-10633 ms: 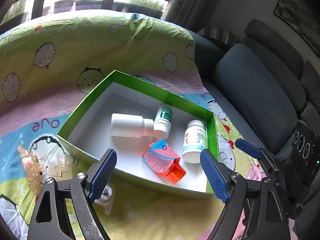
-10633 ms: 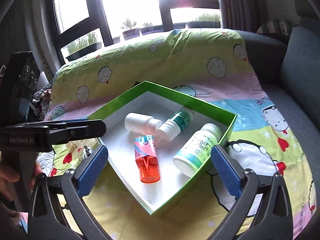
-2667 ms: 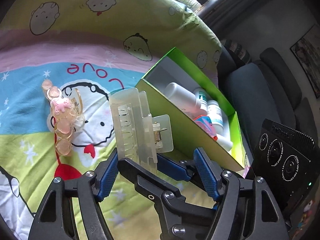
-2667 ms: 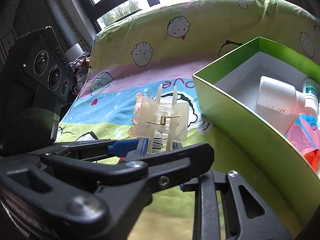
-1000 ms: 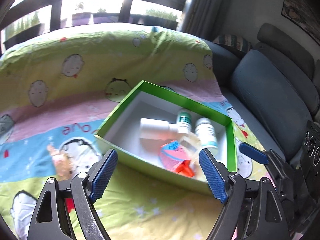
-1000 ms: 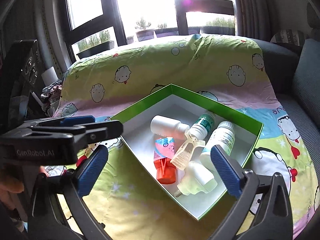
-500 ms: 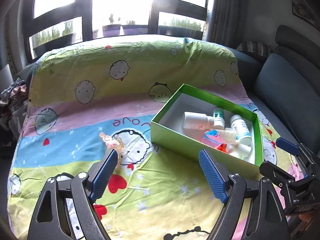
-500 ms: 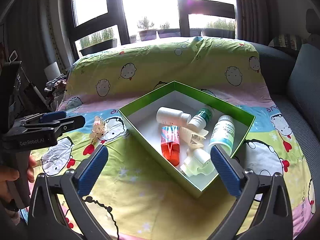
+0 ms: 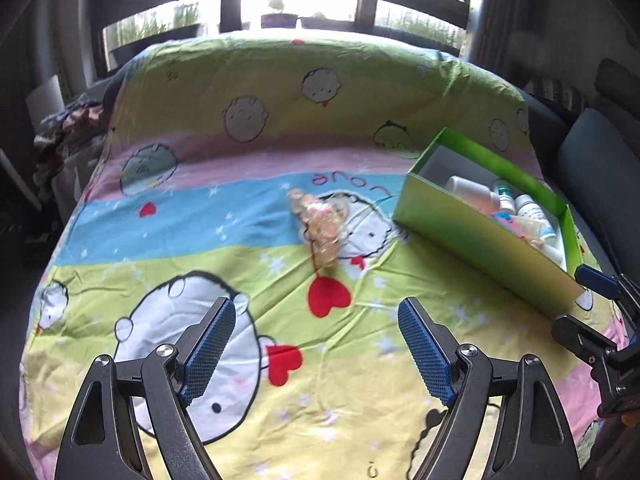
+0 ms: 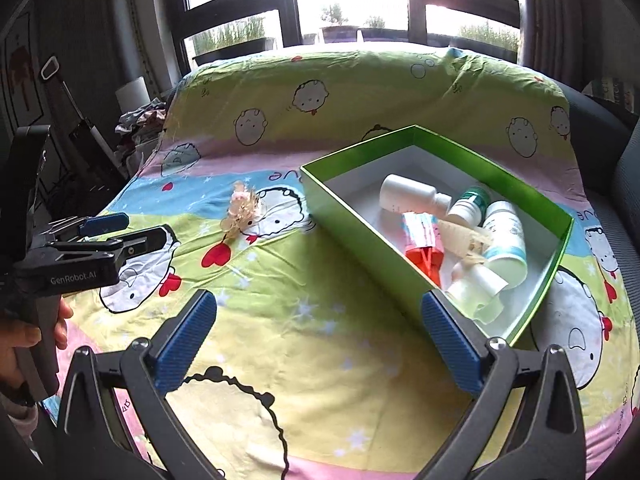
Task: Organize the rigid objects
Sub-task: 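Grasp the pink beaded hair tie with the left gripper, then carry the pink hair tie into the green box and open the left gripper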
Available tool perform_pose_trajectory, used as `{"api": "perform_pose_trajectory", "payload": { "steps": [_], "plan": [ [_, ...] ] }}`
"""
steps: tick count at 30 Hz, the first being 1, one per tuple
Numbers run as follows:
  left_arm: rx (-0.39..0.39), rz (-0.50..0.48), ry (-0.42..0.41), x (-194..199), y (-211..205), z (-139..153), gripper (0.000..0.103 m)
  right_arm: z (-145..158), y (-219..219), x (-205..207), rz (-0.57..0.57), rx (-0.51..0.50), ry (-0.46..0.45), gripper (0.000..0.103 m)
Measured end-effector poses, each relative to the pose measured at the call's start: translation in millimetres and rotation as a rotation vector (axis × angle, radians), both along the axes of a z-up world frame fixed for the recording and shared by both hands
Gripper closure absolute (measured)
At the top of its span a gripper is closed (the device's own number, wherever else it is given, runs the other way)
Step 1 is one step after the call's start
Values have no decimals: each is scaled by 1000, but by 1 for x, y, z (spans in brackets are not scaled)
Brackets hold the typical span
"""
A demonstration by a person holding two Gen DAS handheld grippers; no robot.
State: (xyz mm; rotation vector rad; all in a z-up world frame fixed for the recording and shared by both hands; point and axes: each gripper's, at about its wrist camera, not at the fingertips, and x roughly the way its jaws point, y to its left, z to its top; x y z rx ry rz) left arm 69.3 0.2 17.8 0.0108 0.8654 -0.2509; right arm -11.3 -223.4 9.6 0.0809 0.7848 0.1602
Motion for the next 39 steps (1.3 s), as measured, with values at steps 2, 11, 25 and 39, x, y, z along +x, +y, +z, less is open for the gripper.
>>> {"api": "perform_pose_trajectory", "payload": {
  "steps": [2,11,25,39],
  "plan": [
    [-19,41,47,7,19,-14,19,-8,11,5,27,-4,23,1],
    [-212,57,174,37,45,-36,19,-36,53,46,111,32,91,1],
    [-240,-95,309,150,6,-50,19,-63,108,160,189,110,106,8],
    [-162,-266,319,164,-26,-60,51,-82,119,195,221,56,154,57]
  ]
}}
